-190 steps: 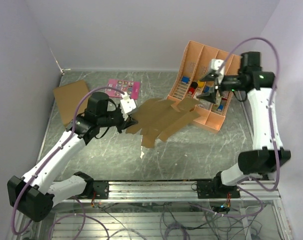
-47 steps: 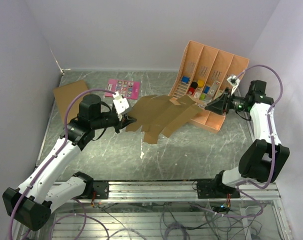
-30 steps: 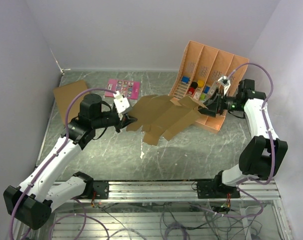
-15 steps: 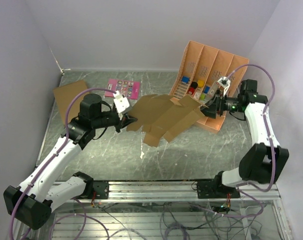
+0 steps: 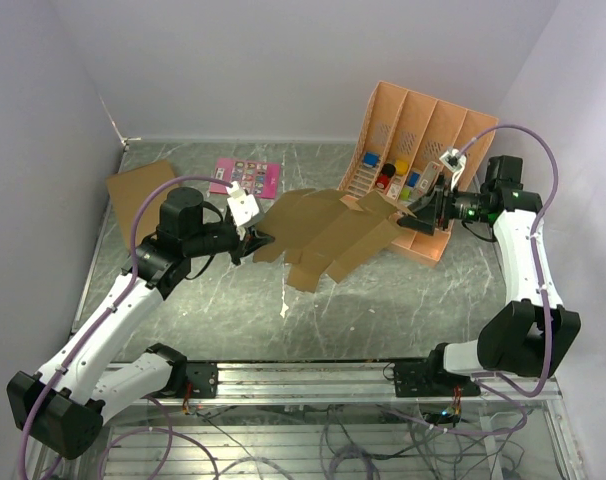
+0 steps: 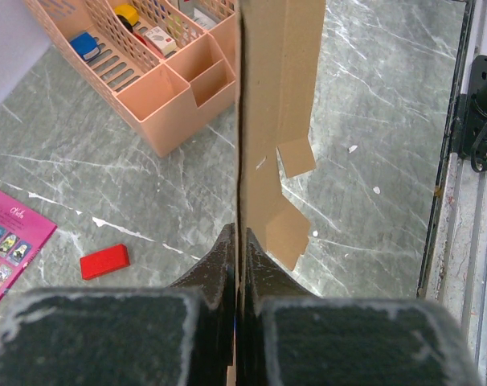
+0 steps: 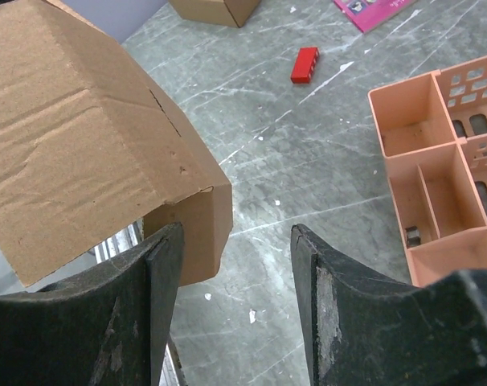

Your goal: Fold the paper box

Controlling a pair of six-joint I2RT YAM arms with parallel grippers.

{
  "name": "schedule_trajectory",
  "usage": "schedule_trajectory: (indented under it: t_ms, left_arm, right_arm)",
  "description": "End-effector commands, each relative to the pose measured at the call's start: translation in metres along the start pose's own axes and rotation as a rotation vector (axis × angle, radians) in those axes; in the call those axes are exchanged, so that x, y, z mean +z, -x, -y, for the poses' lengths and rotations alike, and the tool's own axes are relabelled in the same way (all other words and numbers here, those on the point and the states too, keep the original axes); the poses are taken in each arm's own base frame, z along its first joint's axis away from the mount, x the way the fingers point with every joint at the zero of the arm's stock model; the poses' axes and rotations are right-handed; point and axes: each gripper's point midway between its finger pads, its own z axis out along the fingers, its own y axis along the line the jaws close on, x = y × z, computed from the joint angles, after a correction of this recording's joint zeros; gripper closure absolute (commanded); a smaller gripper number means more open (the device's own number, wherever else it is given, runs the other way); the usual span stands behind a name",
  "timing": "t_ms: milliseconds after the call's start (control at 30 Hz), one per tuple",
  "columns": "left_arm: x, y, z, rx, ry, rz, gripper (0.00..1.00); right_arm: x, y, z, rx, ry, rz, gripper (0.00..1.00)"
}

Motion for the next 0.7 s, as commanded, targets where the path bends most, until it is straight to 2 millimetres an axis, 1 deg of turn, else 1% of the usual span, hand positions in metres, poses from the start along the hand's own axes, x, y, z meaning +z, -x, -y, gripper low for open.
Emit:
schedule_trajectory:
  t_ms: [0, 467, 600, 667]
  left_arm:
    - [-0.002, 0.013, -0.004, 0.039, 0.007, 0.039, 0.93]
    - [-0.004, 0.021, -0.002, 0.043, 0.004, 0.064, 0.93]
    - [-0.003, 0.023, -0.002, 0.041, -0.001, 0.075, 0.93]
    - [-0.002, 0.024, -0.002, 0.04, -0.003, 0.082, 0.93]
  right_arm:
    - [-0.001, -0.001, -0.009, -0.005, 0.008, 0.007, 0.44]
    - [0.019, -0.019, -0.009, 0.051, 0.078, -0.014, 0.43]
    - [0.022, -0.022, -0.008, 0.063, 0.076, -0.013, 0.45]
    - [0.024, -0.023, -0.007, 0.073, 0.085, -0.009, 0.48]
